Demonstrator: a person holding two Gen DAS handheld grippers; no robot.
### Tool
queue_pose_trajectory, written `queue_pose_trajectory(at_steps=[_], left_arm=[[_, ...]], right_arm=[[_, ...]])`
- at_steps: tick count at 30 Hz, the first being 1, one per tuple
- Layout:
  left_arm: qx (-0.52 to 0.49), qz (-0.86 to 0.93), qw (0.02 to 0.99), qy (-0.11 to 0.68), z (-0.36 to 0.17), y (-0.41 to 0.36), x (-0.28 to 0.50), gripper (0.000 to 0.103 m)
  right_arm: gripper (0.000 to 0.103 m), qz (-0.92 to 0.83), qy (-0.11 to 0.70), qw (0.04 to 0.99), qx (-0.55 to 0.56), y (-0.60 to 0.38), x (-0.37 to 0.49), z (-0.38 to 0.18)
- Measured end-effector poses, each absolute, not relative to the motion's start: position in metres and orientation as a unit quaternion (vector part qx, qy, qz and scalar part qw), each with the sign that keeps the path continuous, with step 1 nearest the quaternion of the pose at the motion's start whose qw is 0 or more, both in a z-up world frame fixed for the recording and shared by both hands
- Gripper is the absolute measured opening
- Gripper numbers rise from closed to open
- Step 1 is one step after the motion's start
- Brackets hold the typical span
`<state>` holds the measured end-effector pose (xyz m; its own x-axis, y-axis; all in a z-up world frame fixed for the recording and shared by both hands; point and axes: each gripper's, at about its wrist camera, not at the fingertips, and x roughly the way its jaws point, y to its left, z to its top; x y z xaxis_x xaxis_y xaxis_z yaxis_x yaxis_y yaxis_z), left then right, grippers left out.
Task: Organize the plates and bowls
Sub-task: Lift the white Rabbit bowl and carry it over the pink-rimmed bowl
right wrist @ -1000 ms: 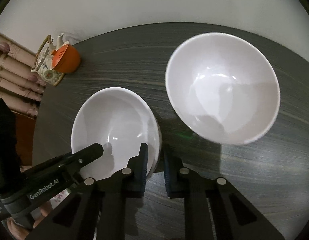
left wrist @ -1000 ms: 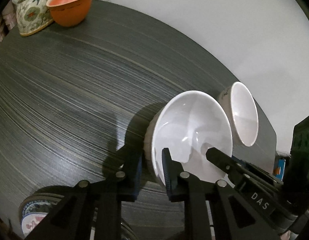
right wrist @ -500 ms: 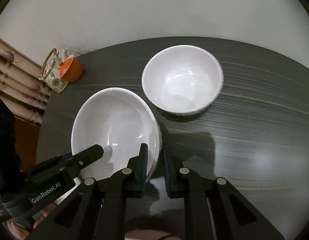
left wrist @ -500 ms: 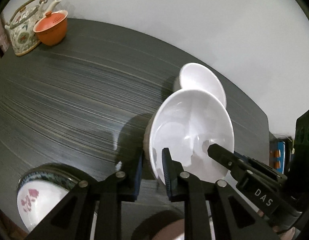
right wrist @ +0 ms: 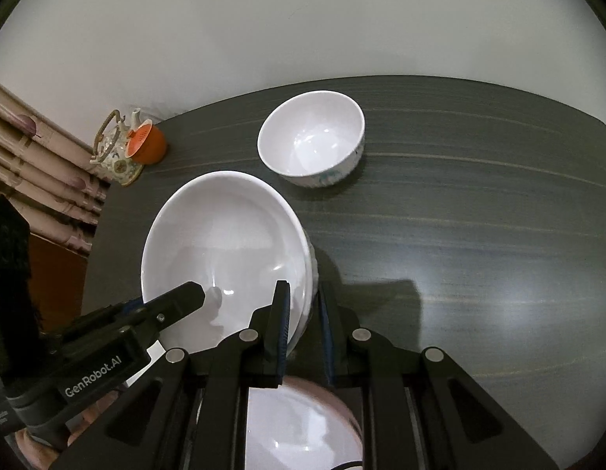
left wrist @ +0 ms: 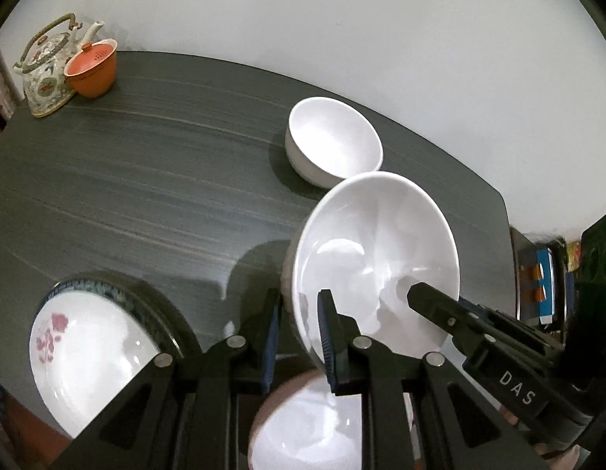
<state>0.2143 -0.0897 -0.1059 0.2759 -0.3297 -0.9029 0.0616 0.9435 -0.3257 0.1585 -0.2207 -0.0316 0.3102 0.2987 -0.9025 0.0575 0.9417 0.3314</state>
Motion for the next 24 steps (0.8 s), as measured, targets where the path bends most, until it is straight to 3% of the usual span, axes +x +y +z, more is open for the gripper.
queue_pose_trajectory(at_steps=[24], left_arm=[[-0.096,-0.13,0.772,0.615,-0.113,-0.086,0.12,0.019]], right_arm=[[0.015,0.058,0.598,0.784,0.155,-0.21,0.037,-0.028]])
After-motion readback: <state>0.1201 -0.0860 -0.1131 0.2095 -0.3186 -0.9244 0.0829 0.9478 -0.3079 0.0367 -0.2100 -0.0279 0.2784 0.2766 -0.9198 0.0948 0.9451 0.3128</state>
